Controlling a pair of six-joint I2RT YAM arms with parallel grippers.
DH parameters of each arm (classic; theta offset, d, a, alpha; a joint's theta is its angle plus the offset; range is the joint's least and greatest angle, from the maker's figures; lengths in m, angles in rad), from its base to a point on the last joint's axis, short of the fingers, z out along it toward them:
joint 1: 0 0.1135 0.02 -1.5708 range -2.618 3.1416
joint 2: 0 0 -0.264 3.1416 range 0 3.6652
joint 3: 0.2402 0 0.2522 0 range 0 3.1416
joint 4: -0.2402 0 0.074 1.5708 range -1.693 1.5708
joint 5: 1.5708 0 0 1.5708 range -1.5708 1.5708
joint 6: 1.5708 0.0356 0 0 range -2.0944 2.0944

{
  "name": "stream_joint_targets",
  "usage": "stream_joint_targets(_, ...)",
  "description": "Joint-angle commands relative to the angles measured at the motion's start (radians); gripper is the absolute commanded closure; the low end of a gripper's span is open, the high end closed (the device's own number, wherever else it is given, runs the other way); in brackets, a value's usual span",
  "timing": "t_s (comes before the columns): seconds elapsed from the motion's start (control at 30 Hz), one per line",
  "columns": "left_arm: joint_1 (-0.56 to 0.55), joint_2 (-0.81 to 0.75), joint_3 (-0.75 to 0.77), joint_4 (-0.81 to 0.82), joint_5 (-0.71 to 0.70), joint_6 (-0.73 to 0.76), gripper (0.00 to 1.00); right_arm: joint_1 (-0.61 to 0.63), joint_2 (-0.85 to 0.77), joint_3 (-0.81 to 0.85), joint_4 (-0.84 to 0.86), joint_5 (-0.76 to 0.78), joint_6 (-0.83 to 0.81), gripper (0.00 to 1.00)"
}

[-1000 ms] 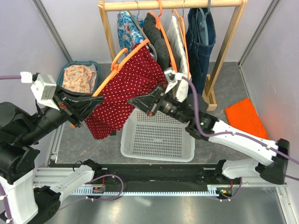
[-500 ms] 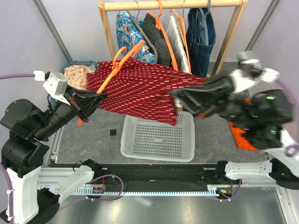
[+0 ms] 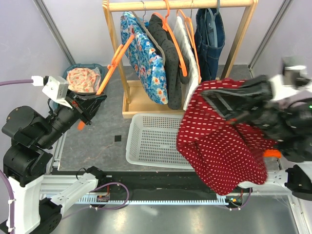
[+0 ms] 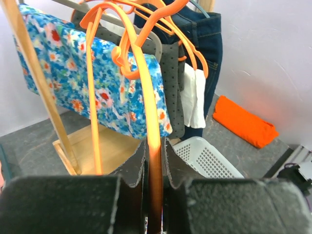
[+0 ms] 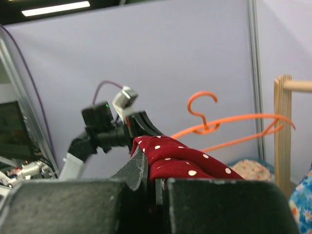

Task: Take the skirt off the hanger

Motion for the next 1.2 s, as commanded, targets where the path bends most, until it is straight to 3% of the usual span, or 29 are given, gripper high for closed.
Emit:
stream_joint_targets(0.0, 0.005, 0.014, 0.037, 0.068, -0.099, 0.033, 0.98, 0.004, 0.056, -0.014, -0.024, 0.035, -0.01, 1.0)
stream_joint_targets(0.23, 0.005, 0.066, 0.041, 0.073, -0.203, -0.023, 0.98, 0.004, 0.057, -0.106, -0.023, 0.104, 0.01, 1.0)
stream_joint_targets(0.77, 0.04, 0.315, 0.227, 0.079, -0.018, -0.322, 0.98, 0.004, 0.047, -0.331, -0.058, 0.334, 0.015, 1.0)
stream_joint_targets(0.87, 0.112, 0.367, 0.271, 0.077, 0.055, -0.394, 0.98, 0.004, 0.044, -0.37, -0.07, 0.371, 0.019, 1.0)
stream_joint_targets(0.97, 0.258, 0.415, 0.296, 0.087, 0.177, -0.485, 0.98, 0.004, 0.056, -0.399, -0.088, 0.409, 0.024, 1.0)
stream_joint_targets(1.17, 0.344, 0.439, 0.262, 0.146, 0.25, -0.56, 0.98, 0.004, 0.126, -0.449, -0.148, 0.51, 0.05, 1.0)
